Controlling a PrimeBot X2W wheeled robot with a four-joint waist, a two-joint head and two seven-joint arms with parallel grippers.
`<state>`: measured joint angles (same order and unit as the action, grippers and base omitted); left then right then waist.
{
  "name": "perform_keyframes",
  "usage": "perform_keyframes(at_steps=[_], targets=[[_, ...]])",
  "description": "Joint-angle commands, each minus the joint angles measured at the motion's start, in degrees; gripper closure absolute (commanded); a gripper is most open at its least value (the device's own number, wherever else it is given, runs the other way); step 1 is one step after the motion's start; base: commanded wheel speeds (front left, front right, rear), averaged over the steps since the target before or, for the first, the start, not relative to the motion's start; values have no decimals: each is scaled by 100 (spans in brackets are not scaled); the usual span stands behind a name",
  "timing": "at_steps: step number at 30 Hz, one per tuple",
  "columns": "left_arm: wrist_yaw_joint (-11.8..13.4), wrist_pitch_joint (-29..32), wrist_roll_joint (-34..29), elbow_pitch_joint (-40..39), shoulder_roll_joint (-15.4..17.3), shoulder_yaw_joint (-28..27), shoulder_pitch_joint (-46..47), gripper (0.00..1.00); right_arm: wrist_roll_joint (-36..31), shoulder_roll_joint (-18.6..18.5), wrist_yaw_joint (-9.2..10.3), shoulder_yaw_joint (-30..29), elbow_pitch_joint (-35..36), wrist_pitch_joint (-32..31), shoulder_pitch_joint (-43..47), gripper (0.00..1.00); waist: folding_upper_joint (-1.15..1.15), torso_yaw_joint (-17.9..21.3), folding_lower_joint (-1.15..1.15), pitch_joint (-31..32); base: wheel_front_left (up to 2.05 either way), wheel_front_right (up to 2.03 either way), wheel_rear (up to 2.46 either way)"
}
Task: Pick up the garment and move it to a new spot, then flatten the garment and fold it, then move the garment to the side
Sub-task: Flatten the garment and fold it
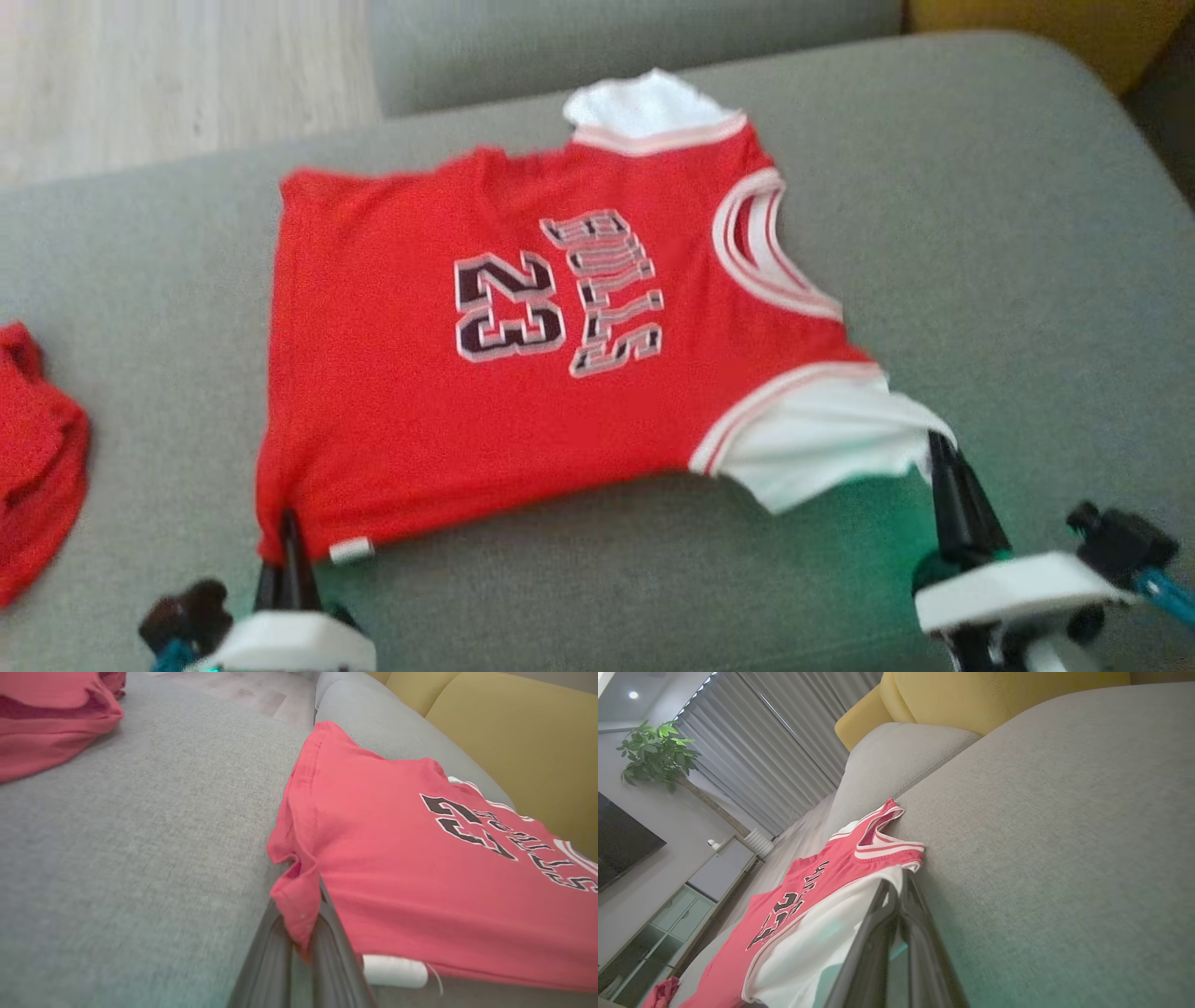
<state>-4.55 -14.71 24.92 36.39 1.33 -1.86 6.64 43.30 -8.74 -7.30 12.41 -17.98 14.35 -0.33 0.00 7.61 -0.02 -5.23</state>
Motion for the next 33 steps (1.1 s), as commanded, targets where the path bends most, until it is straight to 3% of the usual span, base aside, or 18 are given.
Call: perform_keyframes(at_steps=[1,6,13,30,31,32,33], targets=[[13,-29,109,-224,155,-59,-96,100,106,-202,-19,66,180,64,84,100,0,-61,2,364,0,0,0],[-19,-29,246,-590,155,229,-387,100,308,-227,-19,13,412,64,397,100,0,-163,2,530,0,0,0],[-8,-29,846,-1020,155,695,-283,100,542,-239,-19,156,509,50,96,100,0,-353,2,494,0,0,0],[427,-29,1420,-300,155,1471,1083,100,735,-24,-19,369,-302,-173,-1581,100,0,-569,2,-352,0,0,0],[452,-29,1480,-241,155,1494,1182,88,746,-15,-19,394,-360,-163,-1661,100,0,-561,2,-396,0,0,0],[484,-29,1541,-182,155,1511,1282,66,768,-1,-19,417,-416,-155,-1746,100,0,-547,2,-448,0,0,0],[523,-29,1634,-125,155,1511,1378,56,788,10,-19,440,-474,-144,-1837,100,0,-532,2,-493,0,0,0]])
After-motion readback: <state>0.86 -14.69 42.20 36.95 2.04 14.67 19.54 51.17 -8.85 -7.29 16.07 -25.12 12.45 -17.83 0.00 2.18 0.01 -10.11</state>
